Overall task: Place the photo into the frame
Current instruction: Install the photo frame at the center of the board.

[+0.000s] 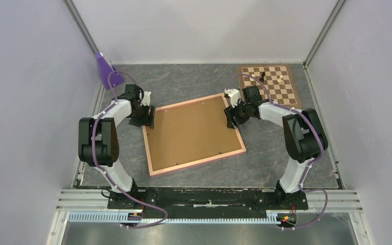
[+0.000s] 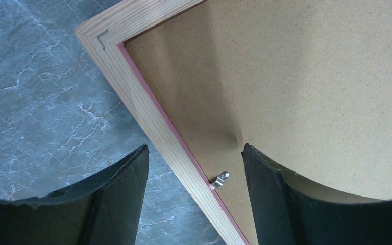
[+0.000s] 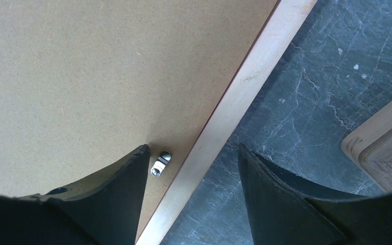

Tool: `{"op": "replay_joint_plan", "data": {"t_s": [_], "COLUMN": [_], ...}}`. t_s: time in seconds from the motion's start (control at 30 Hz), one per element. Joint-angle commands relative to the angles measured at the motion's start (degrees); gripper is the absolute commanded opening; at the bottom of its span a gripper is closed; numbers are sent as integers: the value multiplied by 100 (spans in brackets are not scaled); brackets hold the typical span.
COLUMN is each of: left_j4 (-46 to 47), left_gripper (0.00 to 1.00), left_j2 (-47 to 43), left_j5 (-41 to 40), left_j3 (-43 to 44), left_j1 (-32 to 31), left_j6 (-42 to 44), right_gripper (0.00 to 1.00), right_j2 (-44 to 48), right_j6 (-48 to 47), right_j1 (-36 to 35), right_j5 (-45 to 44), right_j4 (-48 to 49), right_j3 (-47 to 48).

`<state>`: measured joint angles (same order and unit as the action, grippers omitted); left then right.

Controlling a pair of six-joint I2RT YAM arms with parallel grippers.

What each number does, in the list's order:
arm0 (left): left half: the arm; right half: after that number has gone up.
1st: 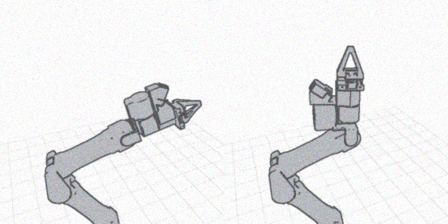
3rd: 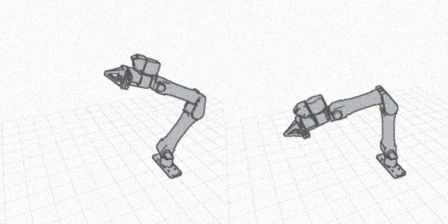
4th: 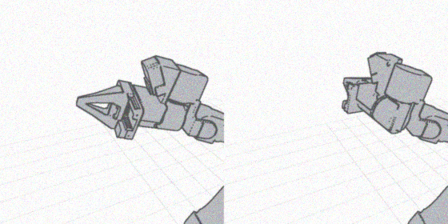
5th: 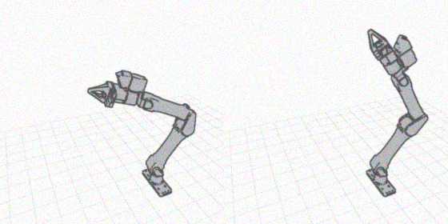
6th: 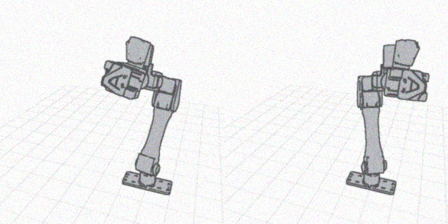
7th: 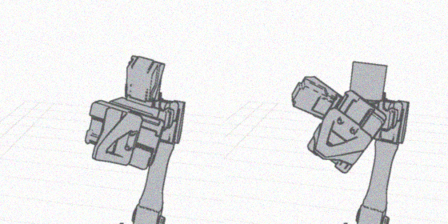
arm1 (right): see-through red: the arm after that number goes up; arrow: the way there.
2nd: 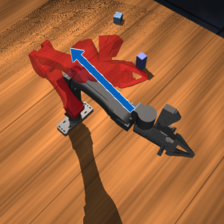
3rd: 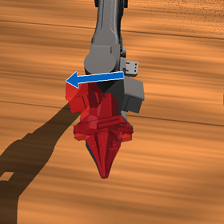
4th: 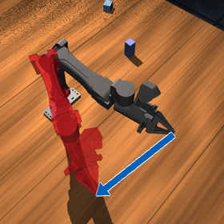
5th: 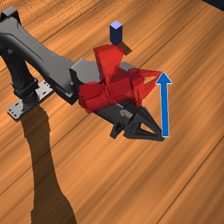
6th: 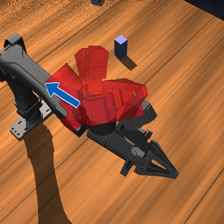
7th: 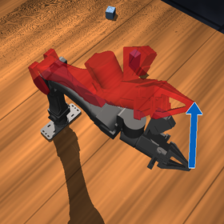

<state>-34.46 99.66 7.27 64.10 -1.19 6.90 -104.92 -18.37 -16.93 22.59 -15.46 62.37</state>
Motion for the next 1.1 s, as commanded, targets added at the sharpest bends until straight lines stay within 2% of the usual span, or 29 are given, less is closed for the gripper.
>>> {"op": "replay_joint_plan", "data": {"t_s": [0.0, 0.17, 0.33, 0.63, 0.93, 1.07], "left_j4": [150, 194, 260, 333, 430, 449], "left_gripper": [73, 72, 70, 67, 66, 60], "left_j2": [-13, -69, -159, -247, -236, -204], "left_j5": [-49, -56, -83, -90, -67, -50], "left_j3": [139, 62, -83, -228, -336, -345], "left_j1": [40, 40, 60, 93, 106, 110], "left_j6": [-109, -91, -50, -21, -94, -130], "right_gripper": [66, 61, 51, 43, 31, 30], "right_j2": [213, 320, 354, 406, 453, 479], "right_j6": [149, 145, 110, 32, -294, -579], "right_j1": [-12, -12, 22, 58, 62, 67], "right_j5": [-150, -439, -663, -715, -679, -656], "right_j4": [232, 241, 228, 120, -54, -171], "right_j3": [-99, -229, -220, -209, -202, -168]}}
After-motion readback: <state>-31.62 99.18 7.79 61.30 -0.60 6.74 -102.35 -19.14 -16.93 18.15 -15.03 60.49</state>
